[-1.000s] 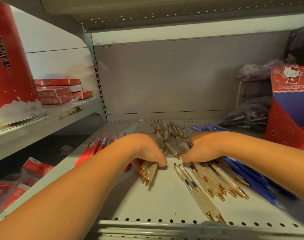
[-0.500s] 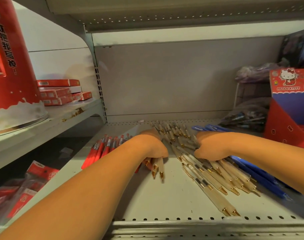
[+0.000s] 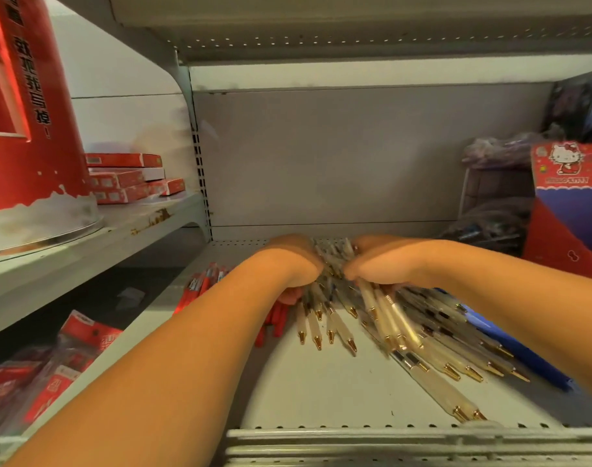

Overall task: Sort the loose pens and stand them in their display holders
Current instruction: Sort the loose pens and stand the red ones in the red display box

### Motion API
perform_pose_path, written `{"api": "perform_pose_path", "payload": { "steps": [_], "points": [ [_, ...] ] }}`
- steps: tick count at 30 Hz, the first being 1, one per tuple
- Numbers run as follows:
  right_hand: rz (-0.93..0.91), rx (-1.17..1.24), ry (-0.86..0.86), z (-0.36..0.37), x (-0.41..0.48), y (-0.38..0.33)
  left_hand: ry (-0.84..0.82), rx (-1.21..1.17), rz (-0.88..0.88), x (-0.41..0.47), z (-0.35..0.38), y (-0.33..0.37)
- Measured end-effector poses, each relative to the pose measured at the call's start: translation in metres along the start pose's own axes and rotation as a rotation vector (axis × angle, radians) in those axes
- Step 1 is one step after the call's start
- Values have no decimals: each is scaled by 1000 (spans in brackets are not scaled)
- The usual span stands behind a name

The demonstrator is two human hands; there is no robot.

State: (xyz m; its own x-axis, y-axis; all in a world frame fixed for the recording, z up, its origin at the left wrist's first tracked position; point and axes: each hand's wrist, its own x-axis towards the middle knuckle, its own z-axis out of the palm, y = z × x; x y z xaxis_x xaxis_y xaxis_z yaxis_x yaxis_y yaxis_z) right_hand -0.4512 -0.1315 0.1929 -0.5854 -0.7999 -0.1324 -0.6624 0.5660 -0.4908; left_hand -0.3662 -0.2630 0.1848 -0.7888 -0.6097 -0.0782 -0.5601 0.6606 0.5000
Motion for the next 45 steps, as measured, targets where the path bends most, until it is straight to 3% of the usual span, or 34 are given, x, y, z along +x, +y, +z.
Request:
{"api": "perform_pose_path", "payload": {
  "steps": [8,13,17,21,24,34,40,45],
  "points": [
    [-104,13,52,28,17,-7,-7,-210,-93,12,-2,-1],
    [-197,12,-59,16,6,7,-113,-155,-37,7,2,-6],
    [-290,-110,-124,4,-15,15,-45,-79,10,8,2,-8],
    [-311,-38,-281,0,-28,30,-89,-154,2,7,1,-7],
    [-333,67,-306,1,-30,33,-67,-143,9,7,1,-5],
    [-337,319,-73,29,-22,20,-108,-275,-21,3,-3,-7],
    [-273,303,117,27,-19,17,-158,-425,-12,-1,-10,-3],
    [-260,293,93,32,-14,8,-156,-427,-2,-1,-10,-6]
  ]
}}
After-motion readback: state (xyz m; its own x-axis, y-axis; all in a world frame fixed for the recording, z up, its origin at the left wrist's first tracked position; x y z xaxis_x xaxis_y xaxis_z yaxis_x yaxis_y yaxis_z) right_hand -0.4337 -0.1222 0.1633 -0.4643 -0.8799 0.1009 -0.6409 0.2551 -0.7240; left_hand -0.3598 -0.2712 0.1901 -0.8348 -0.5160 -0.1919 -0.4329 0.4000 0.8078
